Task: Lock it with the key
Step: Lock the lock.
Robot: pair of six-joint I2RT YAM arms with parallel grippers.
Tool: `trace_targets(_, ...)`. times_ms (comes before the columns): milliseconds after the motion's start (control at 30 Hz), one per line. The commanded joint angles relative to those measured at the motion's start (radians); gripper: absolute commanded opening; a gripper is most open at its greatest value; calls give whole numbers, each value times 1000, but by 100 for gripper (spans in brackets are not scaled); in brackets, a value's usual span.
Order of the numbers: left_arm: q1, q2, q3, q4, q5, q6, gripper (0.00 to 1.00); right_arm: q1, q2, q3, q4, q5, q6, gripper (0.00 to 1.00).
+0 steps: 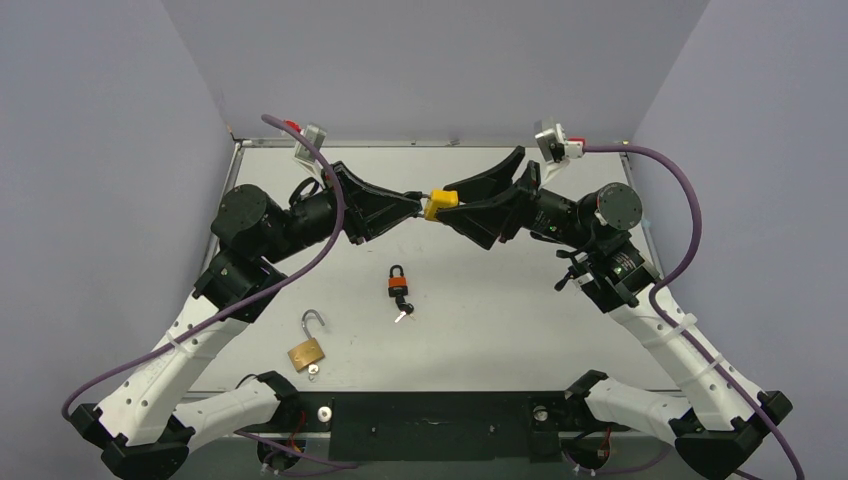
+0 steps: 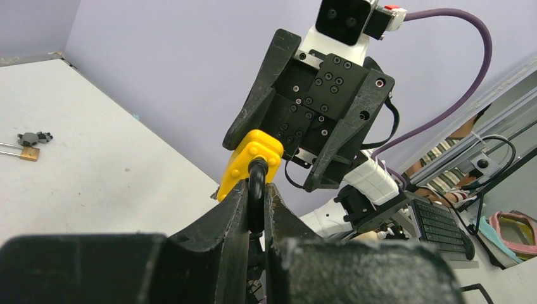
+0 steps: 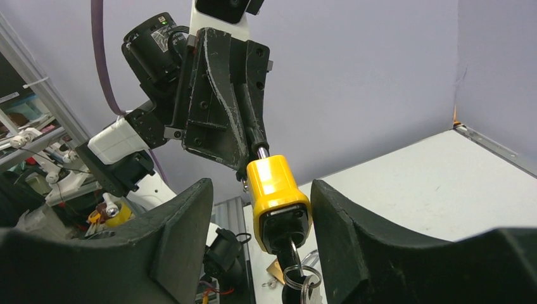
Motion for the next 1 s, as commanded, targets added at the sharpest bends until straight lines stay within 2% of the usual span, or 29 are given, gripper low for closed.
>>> trace_targets(0,-4,-24,42,114,-27,-18,0,13,-1,-3,44,-6,-19,53)
trace_targets(367,-5,-33,29,125,-30,-25,0,37,4,7,-17,22,-62,53)
trace_targets(467,-4,-33,25,130,-29,-27,0,38,2,7,-22,28,-64,49)
trace_targets(667,-6,-33,20,117,-24,-22,0,36,-9,9,-23,45,-55,28)
trace_targets(767,-5,-44,8,100,-30,-3,0,37,-14,13,-16,48,-36,5)
trace_targets(800,-5,-46,5,84,-30,12,1,36,-17,14,-16,48,-34,1)
trace_targets(833,-5,-50,6,75,-30,21,9,36,-20,12,-15,46,-27,0)
trace_targets(967,-5,-62,20,3,-33,78,23,36,-33,5,-15,36,-14,0)
